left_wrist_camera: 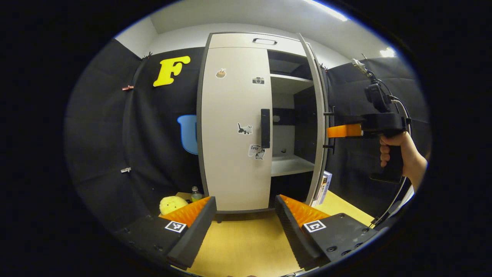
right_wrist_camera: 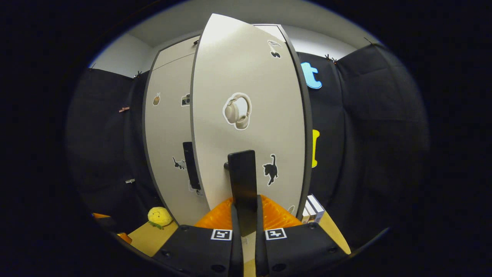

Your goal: Open the right door of the double-door shoe cabinet with the right hand, and open the left door with the left hand.

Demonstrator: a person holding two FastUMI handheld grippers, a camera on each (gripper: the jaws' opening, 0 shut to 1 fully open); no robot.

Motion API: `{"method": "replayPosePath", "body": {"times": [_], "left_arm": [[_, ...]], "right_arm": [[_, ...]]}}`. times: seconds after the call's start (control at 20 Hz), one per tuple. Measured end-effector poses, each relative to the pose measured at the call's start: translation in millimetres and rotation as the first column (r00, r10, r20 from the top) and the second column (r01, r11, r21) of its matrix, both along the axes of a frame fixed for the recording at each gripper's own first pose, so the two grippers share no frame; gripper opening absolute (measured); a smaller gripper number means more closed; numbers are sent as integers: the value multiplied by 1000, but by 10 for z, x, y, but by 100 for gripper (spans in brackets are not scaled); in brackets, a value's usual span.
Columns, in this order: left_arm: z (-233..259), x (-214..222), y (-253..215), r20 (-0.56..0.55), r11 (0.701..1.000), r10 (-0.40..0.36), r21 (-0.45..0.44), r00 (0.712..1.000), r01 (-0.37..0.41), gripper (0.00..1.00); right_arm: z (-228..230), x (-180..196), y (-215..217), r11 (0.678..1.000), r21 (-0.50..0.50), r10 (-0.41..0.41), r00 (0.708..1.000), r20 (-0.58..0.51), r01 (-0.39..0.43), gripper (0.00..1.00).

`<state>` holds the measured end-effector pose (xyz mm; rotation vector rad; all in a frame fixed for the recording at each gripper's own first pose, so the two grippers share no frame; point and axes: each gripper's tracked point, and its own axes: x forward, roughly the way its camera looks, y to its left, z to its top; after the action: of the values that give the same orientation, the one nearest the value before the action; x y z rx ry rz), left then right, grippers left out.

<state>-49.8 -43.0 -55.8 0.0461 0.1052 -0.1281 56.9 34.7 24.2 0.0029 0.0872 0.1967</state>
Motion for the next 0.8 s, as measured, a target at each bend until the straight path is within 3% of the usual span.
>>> {"method": "replayPosePath", "body": {"times": [0.35, 0.4, 0.5, 0.65, 0.7, 0.8], "left_arm": [[-172, 35, -100, -38, 999, -28, -18, 999, 28, 95], [-174, 44, -88, -41, 1000, -25, -20, 999, 24, 95], [-182, 61, -66, -41, 1000, -18, -20, 999, 17, 95], [-184, 104, -53, -42, 1000, -9, -21, 999, 8, 95], [-179, 107, -51, -42, 1000, -5, -24, 999, 4, 95], [-175, 119, -64, -44, 999, -6, -33, 999, 4, 95]], "right_arm": [[20, -123, -443, 992, -16, -122, 992, -7, 122, 14], [15, -141, -501, 991, -14, -134, 991, -11, 134, 10], [34, -144, -618, 988, -18, -155, 988, -7, 155, 14], [105, -56, -1017, 961, -51, -271, 962, 30, 272, 14], [129, -43, -1076, 960, -34, -277, 960, 41, 278, 7], [169, -13, -843, 981, 63, -185, 983, 17, 183, 7]]}}
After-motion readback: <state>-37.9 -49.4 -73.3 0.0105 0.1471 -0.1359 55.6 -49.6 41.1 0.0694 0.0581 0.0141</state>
